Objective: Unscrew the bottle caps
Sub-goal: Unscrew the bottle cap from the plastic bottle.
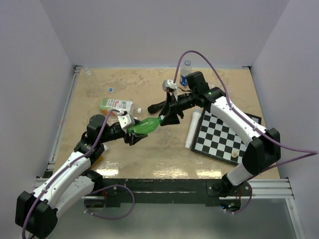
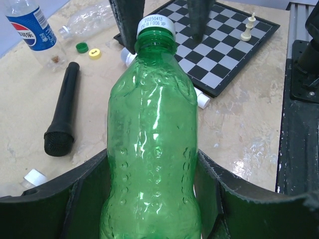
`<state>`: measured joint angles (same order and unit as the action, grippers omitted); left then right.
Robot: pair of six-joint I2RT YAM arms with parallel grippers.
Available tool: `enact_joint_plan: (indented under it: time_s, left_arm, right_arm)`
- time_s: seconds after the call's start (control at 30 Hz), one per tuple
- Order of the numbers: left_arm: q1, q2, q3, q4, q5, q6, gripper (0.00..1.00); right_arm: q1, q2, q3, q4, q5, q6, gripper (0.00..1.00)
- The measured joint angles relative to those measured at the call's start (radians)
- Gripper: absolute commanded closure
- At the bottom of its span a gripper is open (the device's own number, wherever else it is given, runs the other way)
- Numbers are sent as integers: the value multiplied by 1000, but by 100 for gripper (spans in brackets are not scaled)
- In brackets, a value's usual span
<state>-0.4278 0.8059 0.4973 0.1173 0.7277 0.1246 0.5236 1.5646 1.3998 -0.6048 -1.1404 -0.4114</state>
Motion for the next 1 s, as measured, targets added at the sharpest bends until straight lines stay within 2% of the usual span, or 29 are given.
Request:
enact_joint_plan:
  time_s: [0.1,0.6,0.8,0.9,1.0]
  left_arm:
    - [0,0,0,-3,-5,0,100]
    - [0,0,0,-7,-7,0,100]
    - [0,-3,0,-7,-8,0,100]
    - [0,-3,0,-7,-8,0,100]
    - [0,-4,0,-8,-5,0,100]
  right_arm:
    - [2,0,0,0,1,3,36]
    - [-20,-22,-38,55,24,45,40]
    - [-26,-39,-49,64,24,53,48]
    - [-26,-42,-50,69,23,54,58]
    - [-26,-42,-50,69,24,52,60]
